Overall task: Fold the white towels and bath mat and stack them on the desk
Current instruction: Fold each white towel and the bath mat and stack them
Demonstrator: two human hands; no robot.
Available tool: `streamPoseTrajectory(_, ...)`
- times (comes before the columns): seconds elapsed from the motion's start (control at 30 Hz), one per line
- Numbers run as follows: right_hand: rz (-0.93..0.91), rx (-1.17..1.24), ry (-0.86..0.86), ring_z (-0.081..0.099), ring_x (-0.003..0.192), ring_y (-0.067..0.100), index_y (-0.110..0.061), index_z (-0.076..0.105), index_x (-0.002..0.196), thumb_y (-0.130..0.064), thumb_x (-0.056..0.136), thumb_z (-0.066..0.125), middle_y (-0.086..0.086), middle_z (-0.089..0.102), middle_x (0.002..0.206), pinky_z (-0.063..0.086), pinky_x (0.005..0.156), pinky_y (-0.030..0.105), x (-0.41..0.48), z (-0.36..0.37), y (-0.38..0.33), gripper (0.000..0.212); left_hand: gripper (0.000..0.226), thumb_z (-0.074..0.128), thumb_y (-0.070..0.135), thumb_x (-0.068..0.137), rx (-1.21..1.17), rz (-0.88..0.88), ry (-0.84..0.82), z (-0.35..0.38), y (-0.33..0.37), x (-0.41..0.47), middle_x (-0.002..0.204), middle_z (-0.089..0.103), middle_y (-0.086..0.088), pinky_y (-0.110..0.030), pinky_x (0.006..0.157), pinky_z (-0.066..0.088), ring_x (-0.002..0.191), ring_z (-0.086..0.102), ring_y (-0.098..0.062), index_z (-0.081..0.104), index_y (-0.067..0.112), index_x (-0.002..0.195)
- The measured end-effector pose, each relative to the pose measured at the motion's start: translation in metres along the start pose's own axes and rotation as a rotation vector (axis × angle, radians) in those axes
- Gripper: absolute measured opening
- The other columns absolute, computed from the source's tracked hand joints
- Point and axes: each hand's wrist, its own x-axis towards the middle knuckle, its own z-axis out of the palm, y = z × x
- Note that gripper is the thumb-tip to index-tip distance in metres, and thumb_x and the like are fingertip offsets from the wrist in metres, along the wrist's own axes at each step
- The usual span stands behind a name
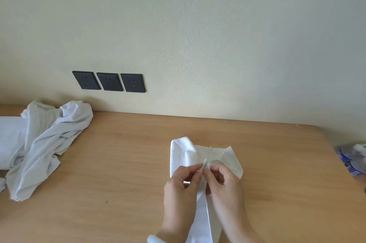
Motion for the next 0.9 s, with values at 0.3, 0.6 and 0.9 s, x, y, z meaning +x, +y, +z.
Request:
streamPoseTrajectory(0.3,0.026,0.090,-0.005,0.066,0.063,0.033,-0.007,0.067,0.076,-0.017,0.093,0.062,0.014,0.067,0.065,0.055,0.069,0.051,0.003,-0.007,-0.007,0.020,0.029,0.065,0.009,0.091,0.089,0.183,0.002,0.002,-0.003,0.003,0.086,0.067,0.015,-0.012,0.065,0.045,0.080,0.065,-0.010,0.076,0.034,0.097)
streamPoseTrajectory(0.6,0.049,0.177,0.030,0.067,0.066,0.033,-0.004,0.066,0.080,-0.022,0.093,0.061,0.015,0.068,0.067,0.056,0.069,0.047,0.003,-0.006,-0.007,0.023,0.032,0.065,0.006,0.090,0.136,0.276,0.030,0.005,0.000,0.003,0.085,0.065,0.014,-0.009,0.063,0.042,0.079,0.064,-0.006,0.075,0.036,0.098)
streamPoseTrajectory(0.9,0.138,0.267,-0.093,0.069,0.065,0.029,0.003,0.068,0.083,-0.023,0.092,0.063,0.016,0.069,0.068,0.057,0.076,0.048,0.006,-0.015,-0.017,0.028,0.021,0.061,0.018,0.093,0.370,0.516,-0.023,-0.002,-0.005,0.006,0.088,0.057,0.019,-0.004,0.071,0.041,0.084,0.059,-0.001,0.071,0.033,0.103)
